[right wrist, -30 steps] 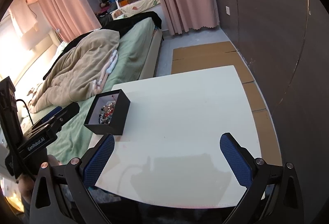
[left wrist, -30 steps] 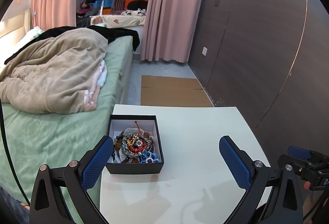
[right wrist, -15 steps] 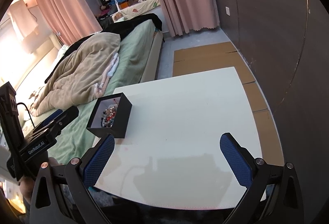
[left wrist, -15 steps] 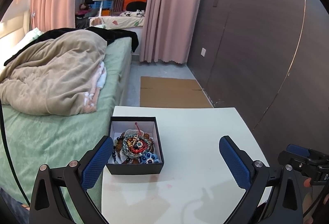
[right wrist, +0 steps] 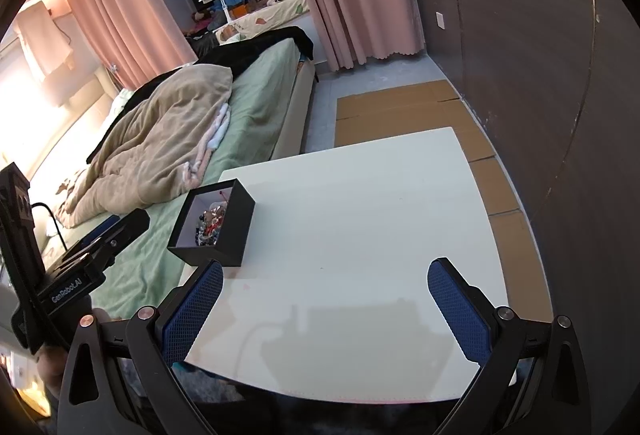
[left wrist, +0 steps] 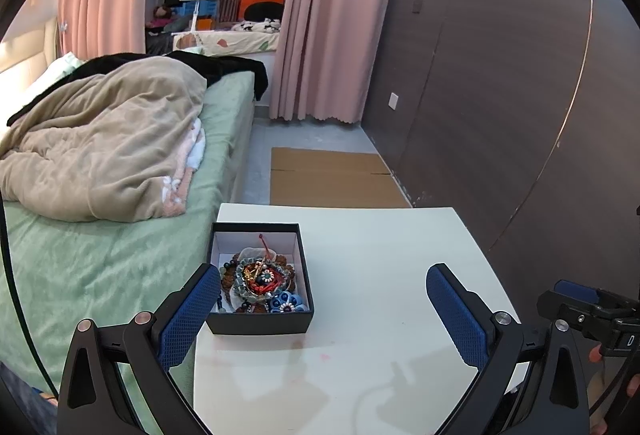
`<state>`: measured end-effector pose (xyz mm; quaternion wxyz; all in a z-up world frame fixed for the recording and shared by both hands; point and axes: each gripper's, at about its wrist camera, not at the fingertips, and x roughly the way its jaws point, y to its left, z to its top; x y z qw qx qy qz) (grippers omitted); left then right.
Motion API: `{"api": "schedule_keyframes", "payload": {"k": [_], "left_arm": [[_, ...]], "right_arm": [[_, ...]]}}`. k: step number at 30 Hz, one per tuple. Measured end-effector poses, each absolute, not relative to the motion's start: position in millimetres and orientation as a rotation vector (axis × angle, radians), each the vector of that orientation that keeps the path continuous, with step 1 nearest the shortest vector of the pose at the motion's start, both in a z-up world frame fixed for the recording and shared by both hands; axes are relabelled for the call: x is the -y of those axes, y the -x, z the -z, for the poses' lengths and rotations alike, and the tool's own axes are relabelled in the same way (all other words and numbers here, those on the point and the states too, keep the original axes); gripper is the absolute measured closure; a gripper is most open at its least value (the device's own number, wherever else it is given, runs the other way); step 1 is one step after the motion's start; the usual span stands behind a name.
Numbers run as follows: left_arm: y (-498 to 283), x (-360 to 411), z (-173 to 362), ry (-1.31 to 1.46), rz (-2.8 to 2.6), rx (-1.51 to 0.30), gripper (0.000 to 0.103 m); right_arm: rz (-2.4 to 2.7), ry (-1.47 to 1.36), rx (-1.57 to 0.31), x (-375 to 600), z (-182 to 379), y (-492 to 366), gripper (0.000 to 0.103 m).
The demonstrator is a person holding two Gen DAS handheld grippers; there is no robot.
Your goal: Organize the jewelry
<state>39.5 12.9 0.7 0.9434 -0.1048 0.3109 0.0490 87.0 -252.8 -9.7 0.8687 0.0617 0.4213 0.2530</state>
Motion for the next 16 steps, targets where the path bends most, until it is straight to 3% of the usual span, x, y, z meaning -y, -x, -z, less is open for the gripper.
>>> {"api": "schedule_keyframes", "payload": {"k": [16], "left_arm": [[-37.4,-6.7,1.5,0.187,-0.081,-0.651,0.001]], "right_arm": [[-0.501,-0.122,-0.92,261.4,16.6,-91.8,0.0]]}}
